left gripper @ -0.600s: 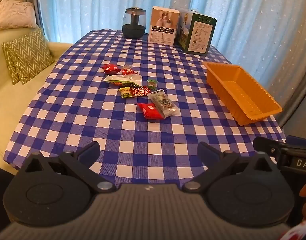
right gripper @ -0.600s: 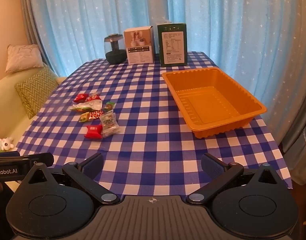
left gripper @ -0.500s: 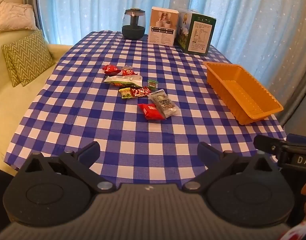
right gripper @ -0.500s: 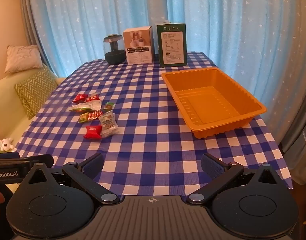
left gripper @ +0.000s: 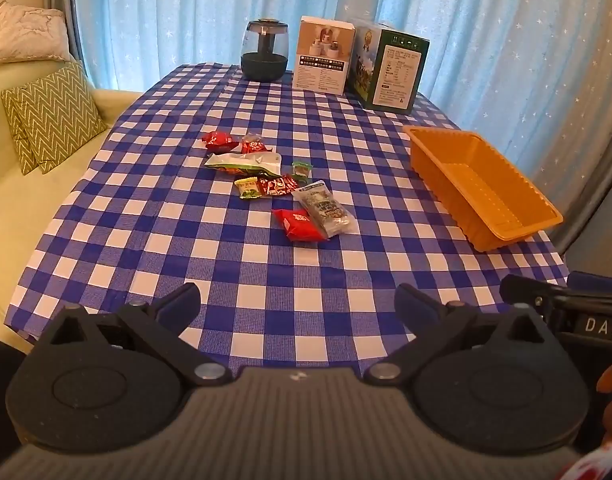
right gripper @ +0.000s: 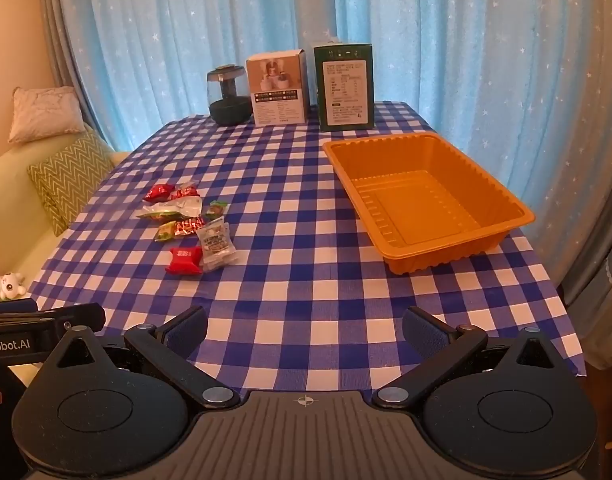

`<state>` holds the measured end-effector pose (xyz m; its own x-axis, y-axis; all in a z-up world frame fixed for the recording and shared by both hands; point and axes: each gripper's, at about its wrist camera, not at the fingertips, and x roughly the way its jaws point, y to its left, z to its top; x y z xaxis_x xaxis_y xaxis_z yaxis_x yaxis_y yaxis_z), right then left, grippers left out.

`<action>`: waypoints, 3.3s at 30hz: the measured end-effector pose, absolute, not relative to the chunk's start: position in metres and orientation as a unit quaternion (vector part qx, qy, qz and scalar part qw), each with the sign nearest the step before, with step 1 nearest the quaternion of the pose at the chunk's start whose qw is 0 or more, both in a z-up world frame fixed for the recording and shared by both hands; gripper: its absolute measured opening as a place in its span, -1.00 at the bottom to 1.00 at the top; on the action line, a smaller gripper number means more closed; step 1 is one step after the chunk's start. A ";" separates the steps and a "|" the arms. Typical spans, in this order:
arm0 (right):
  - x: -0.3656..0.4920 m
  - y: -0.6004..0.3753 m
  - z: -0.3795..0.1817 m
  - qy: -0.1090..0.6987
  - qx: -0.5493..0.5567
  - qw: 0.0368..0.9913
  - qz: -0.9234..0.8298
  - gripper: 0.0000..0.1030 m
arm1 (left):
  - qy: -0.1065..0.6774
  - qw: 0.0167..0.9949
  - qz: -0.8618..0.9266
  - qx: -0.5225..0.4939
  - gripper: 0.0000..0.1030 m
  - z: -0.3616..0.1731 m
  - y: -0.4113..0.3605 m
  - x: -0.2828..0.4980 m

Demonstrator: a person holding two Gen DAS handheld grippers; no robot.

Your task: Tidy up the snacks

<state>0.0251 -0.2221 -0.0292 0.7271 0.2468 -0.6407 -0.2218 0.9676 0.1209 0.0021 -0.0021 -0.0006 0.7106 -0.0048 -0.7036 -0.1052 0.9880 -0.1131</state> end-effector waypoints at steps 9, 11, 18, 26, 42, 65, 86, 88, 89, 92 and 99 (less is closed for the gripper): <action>0.025 -0.223 -0.028 0.346 0.018 0.930 0.126 1.00 | 0.378 0.923 0.026 -0.072 0.99 0.002 -0.001 0.000; 0.024 -0.222 -0.027 0.346 0.018 0.930 0.125 1.00 | 0.377 0.923 0.026 -0.073 0.99 0.002 -0.001 0.000; 0.024 -0.223 -0.028 0.345 0.019 0.930 0.125 1.00 | 0.377 0.923 0.026 -0.072 0.99 0.001 -0.001 -0.001; 0.023 -0.225 -0.026 0.345 0.020 0.930 0.125 1.00 | 0.377 0.923 0.025 -0.073 0.99 0.002 -0.001 0.000; 0.025 -0.224 -0.025 0.343 0.019 0.931 0.124 1.00 | 0.377 0.923 0.024 -0.071 0.99 0.002 -0.003 0.001; 0.025 -0.225 -0.024 0.344 0.019 0.931 0.123 1.00 | 0.377 0.923 0.024 -0.070 0.99 0.002 -0.005 0.001; 0.031 -0.221 -0.030 0.336 0.024 0.933 0.130 1.00 | 0.379 0.922 0.021 -0.074 0.99 -0.002 -0.005 0.007; 0.035 -0.219 -0.031 0.330 0.023 0.934 0.134 1.00 | 0.380 0.922 0.023 -0.072 0.99 -0.005 -0.002 0.012; 0.038 -0.217 -0.031 0.327 0.022 0.935 0.137 1.00 | 0.380 0.922 0.023 -0.071 0.99 -0.006 -0.002 0.015; 0.048 -0.213 -0.033 0.319 0.017 0.936 0.147 0.99 | 0.381 0.922 0.027 -0.070 0.99 -0.011 0.005 0.026; 0.082 -0.194 -0.041 0.302 -0.002 0.934 0.189 0.99 | 0.387 0.919 0.043 -0.061 0.90 -0.026 0.027 0.065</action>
